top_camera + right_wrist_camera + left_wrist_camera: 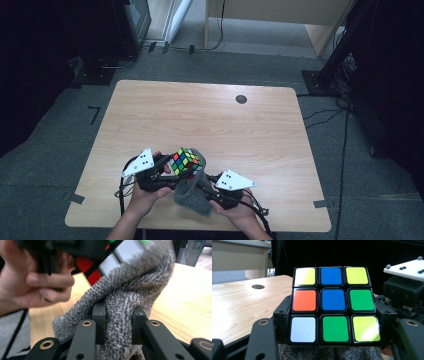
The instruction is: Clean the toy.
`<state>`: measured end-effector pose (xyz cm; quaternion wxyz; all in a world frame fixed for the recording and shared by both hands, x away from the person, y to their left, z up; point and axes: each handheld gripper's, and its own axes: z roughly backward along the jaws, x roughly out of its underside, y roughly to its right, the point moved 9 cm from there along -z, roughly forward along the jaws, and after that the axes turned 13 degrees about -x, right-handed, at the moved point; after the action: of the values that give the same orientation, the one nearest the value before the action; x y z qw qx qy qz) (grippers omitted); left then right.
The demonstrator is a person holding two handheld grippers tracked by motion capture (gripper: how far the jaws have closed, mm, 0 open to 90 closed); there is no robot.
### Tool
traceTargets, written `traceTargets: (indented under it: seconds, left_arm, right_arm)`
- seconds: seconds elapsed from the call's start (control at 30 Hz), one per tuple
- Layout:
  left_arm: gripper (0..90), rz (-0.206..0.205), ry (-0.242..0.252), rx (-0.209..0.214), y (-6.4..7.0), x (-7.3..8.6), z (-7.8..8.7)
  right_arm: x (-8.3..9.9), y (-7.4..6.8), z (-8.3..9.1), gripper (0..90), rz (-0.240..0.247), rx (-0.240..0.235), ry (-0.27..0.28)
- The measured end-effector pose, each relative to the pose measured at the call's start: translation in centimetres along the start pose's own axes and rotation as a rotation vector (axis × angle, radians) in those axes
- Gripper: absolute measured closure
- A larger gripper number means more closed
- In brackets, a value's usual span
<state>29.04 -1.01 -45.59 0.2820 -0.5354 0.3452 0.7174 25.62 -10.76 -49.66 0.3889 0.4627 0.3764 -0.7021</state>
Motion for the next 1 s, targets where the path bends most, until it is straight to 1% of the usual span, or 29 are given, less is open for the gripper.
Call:
traceTargets:
  seconds: [0.07, 0.1, 0.17, 0.2, 0.23, 0.3, 0.33, 0.37, 0.4, 0.47, 0.5, 0.53, 0.6, 0.63, 0.67, 0.7, 0.73, 0.77, 0.8, 0.83, 0.9, 0.93, 1.0]
  left_arm:
    - [34.3, 0.010, 0.006, 0.004, 0.0, -0.1, 0.0]
    - [34.3, 0.010, 0.006, 0.004, 0.0, -0.1, 0.0]
    - [34.3, 0.003, -0.002, 0.007, -0.1, 0.0, -0.2]
    - [34.3, 0.003, -0.002, 0.007, -0.1, 0.0, -0.2]
    - [34.3, 0.004, -0.005, 0.006, 0.0, 0.1, -0.3]
    - [34.3, 0.002, -0.007, 0.009, 0.1, 0.1, -0.4]
    - [34.3, 0.002, -0.004, 0.012, 0.2, 0.1, -0.4]
    - [34.3, 0.003, -0.003, 0.012, 0.2, 0.0, -0.4]
    - [34.3, 0.004, -0.002, 0.010, 0.2, -0.1, -0.4]
    - [34.3, 0.001, -0.004, 0.008, 0.1, 0.0, -0.4]
    - [34.3, 0.001, -0.004, 0.008, 0.1, 0.0, -0.4]
    - [34.3, 0.001, -0.002, 0.004, 0.0, -0.1, -0.5]
    - [34.3, 0.001, 0.001, 0.005, 0.1, -0.2, -0.5]
    - [34.3, 0.001, 0.001, 0.005, 0.1, -0.2, -0.5]
    - [34.3, -0.007, 0.001, 0.012, 0.5, -0.3, -0.6]
    - [34.3, -0.010, 0.003, 0.017, 0.7, -0.3, -0.7]
    - [34.3, -0.010, 0.003, 0.017, 0.7, -0.3, -0.7]
    - [34.3, -0.011, 0.003, 0.021, 0.8, -0.4, -0.7]
    - [34.3, -0.012, 0.003, 0.023, 1.0, -0.5, -0.9]
    - [34.3, -0.013, 0.002, 0.022, 0.9, -0.5, -0.9]
    - [34.3, -0.013, 0.002, 0.023, 0.9, -0.5, -1.0]
    - [34.3, -0.011, 0.003, 0.023, 0.9, -0.5, -1.0]
    - [34.3, -0.006, 0.003, 0.027, 0.9, -0.5, -1.0]
  right_arm:
    - [-0.2, 0.4, 0.4, 73.2, -0.006, 0.008, 0.003]
    - [-0.6, 0.9, 1.0, 73.3, -0.012, 0.022, 0.028]
    - [-1.4, 1.7, 2.1, 73.5, -0.048, 0.040, 0.085]
    - [-1.4, 1.7, 2.1, 73.5, -0.048, 0.040, 0.085]
    - [-1.8, 2.2, 2.7, 73.5, -0.070, 0.052, 0.121]
    - [-1.8, 2.4, 3.0, 73.4, -0.072, 0.055, 0.128]
    - [-1.3, 1.9, 2.4, 73.3, -0.059, 0.027, 0.098]
    - [-1.0, 1.6, 2.1, 73.2, -0.054, 0.016, 0.081]
    - [-0.5, 1.1, 1.5, 73.1, -0.046, -0.004, 0.051]
    - [-0.1, 0.6, 0.8, 72.9, -0.028, -0.017, 0.021]
    - [-0.1, 0.6, 0.8, 72.9, -0.028, -0.017, 0.021]
    - [-0.1, 0.7, 0.8, 72.7, -0.018, 0.001, 0.013]
    - [-0.5, 1.2, 1.4, 72.7, -0.020, 0.025, 0.036]
    - [-0.5, 1.2, 1.4, 72.7, -0.020, 0.025, 0.036]
    - [-1.2, 1.8, 2.4, 72.9, -0.039, 0.037, 0.084]
    - [-1.3, 1.8, 2.6, 72.9, -0.032, 0.036, 0.092]
    - [-1.2, 1.6, 2.6, 73.0, -0.014, 0.028, 0.087]
    - [-1.2, 1.6, 2.6, 73.0, -0.014, 0.028, 0.087]
    - [-0.7, 1.0, 2.0, 73.1, 0.033, 0.004, 0.055]
    - [-0.3, 0.7, 1.7, 73.1, 0.045, -0.007, 0.037]
    - [0.3, 0.3, 1.1, 73.1, 0.060, -0.023, 0.005]
    - [0.4, 0.3, 1.0, 73.0, 0.068, -0.020, -0.003]
    - [0.3, 0.5, 1.1, 73.1, 0.070, -0.012, -0.004]
